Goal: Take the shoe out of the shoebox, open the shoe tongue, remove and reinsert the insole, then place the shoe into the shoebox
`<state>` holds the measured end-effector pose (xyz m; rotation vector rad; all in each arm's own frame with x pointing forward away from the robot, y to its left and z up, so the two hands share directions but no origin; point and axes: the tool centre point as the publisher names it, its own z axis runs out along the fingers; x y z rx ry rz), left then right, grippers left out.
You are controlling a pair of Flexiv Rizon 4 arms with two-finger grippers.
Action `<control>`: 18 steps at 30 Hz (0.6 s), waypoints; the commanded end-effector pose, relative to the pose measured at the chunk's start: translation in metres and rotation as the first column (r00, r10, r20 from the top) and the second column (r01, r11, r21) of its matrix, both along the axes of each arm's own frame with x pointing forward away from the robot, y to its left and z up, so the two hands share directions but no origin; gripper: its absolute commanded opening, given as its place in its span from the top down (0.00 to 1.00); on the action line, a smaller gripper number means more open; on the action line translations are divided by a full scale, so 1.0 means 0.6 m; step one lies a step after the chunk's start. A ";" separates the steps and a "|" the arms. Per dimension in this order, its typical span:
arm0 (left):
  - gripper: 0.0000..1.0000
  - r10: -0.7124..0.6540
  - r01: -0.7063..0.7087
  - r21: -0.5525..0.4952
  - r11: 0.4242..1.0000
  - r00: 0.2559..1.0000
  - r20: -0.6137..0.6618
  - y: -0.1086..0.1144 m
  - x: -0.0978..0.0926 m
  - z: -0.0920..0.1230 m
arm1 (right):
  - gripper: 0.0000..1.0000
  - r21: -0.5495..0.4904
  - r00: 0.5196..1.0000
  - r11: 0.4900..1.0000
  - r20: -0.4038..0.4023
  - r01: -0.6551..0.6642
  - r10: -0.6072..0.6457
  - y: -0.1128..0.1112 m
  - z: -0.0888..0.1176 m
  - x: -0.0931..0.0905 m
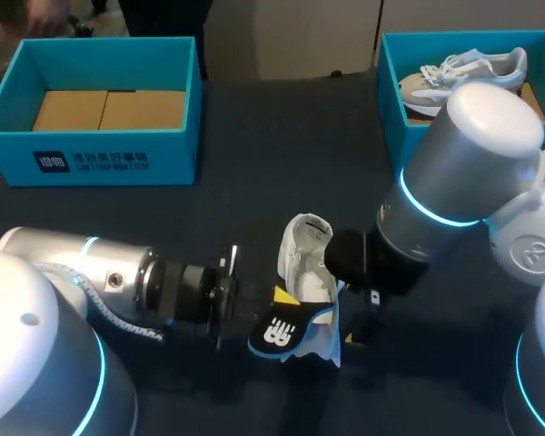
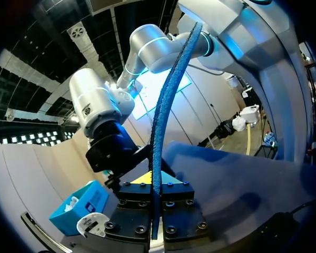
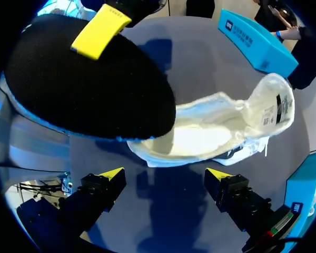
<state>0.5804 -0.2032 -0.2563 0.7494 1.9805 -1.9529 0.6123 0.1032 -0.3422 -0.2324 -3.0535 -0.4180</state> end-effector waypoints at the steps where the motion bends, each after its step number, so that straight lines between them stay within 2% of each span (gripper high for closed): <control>1: 1.00 -0.008 0.008 0.000 1.000 1.000 -0.004 -0.006 0.005 -0.006 | 0.00 -0.024 1.000 1.000 -0.018 0.018 -0.019 -0.008 -0.004 0.002; 18: 1.00 -0.017 0.017 0.009 1.000 0.999 -0.031 0.002 0.005 -0.027 | 0.00 -0.039 0.998 0.997 -0.019 0.062 -0.062 -0.023 -0.013 0.013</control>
